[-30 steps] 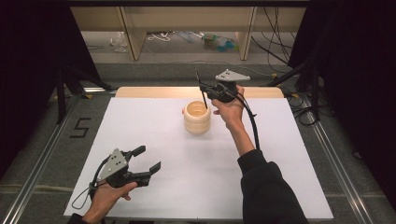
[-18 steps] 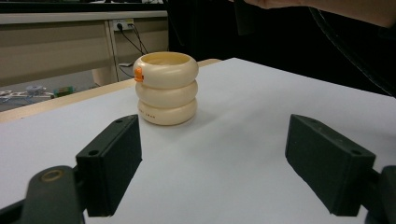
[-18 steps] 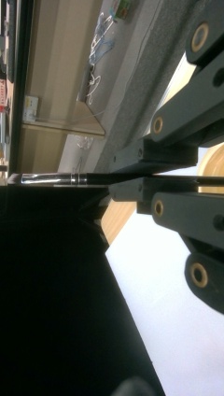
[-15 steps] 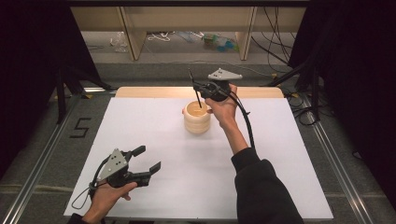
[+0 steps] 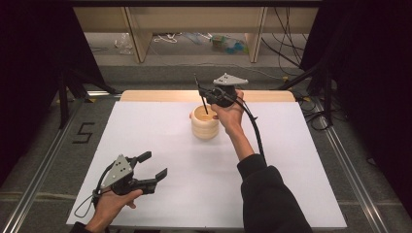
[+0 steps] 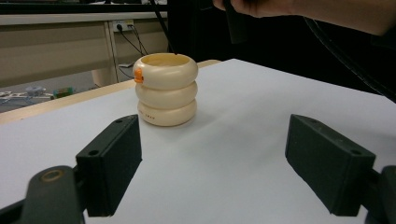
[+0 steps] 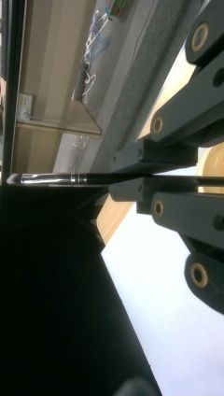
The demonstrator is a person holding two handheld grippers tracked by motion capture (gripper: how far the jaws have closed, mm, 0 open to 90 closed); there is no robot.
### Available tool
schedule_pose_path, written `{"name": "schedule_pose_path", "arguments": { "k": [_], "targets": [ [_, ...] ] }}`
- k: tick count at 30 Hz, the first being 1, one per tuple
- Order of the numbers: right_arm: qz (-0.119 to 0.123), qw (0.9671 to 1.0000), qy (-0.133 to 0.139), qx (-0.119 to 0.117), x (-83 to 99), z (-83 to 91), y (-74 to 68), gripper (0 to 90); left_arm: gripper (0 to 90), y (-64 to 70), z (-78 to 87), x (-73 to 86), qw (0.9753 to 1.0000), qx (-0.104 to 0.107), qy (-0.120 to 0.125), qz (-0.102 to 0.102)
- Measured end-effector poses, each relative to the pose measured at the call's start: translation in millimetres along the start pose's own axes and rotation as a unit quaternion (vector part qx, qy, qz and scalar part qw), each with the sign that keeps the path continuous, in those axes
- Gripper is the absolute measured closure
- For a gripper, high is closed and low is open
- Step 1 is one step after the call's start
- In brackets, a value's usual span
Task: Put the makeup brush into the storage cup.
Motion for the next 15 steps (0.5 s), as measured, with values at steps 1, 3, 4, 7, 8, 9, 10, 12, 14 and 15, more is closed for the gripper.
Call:
{"name": "schedule_pose_path", "arguments": {
  "k": [1, 3, 4, 7, 8, 9, 10, 12, 14, 15],
  "targets": [
    [-0.001, 1.0, -0.002, -0.001, 0.9, -0.4, -0.2, 85.4, 18.5, 0.0, 0.0, 0.0, 1.0, 0.0, 0.0, 0.001],
    [0.0, 1.0, -0.003, 0.0, 1.9, -1.6, -0.1, 85.4, 18.5, 0.0, 0.0, 0.0, 1.0, 0.0, 0.0, 0.0],
    [0.001, 1.0, -0.003, 0.0, 2.1, -2.2, -0.1, 85.5, 18.5, 0.0, 0.0, -0.1, 1.0, 0.0, 0.0, 0.0],
    [0.0, 1.0, -0.003, -0.004, 2.5, -3.7, -1.8, 85.4, 18.5, 0.1, 0.0, -0.1, 1.0, 0.0, 0.0, 0.0],
    [0.001, 1.0, -0.004, -0.002, 2.8, -4.3, -1.9, 85.4, 18.5, 0.1, 0.0, -0.1, 1.0, 0.0, 0.0, 0.0],
    [-0.001, 1.0, -0.007, -0.002, 3.6, -4.8, -2.3, 85.4, 18.5, 0.0, 0.1, -0.2, 1.0, 0.0, 0.0, 0.0],
    [-0.001, 1.0, -0.003, -0.002, 3.7, -5.6, -1.9, 85.4, 18.5, 0.0, 0.1, -0.3, 1.0, 0.0, 0.001, -0.001],
    [-0.002, 1.0, -0.007, 0.0, 4.7, -6.0, -1.5, 85.4, 18.5, 0.0, 0.1, -0.3, 1.0, 0.0, 0.001, -0.001],
    [-0.005, 1.0, -0.006, -0.002, 5.5, -7.1, -1.2, 85.4, 18.5, 0.0, 0.1, -0.3, 1.0, 0.0, 0.001, -0.001],
    [-0.005, 1.0, -0.008, 0.002, 6.1, -7.4, -0.6, 85.4, 18.5, 0.0, 0.1, -0.3, 1.0, 0.0, 0.001, -0.001]
  ]
}}
Point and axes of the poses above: each handheld gripper's, and its own axes: z roughly backward along the jaws, x roughly out of its underside, y roughly to its right, the point moved 7 cm from there along -z, roughly forward along the jaws, and after that the axes turned 13 degrees about -y, right-handed, at the moved point
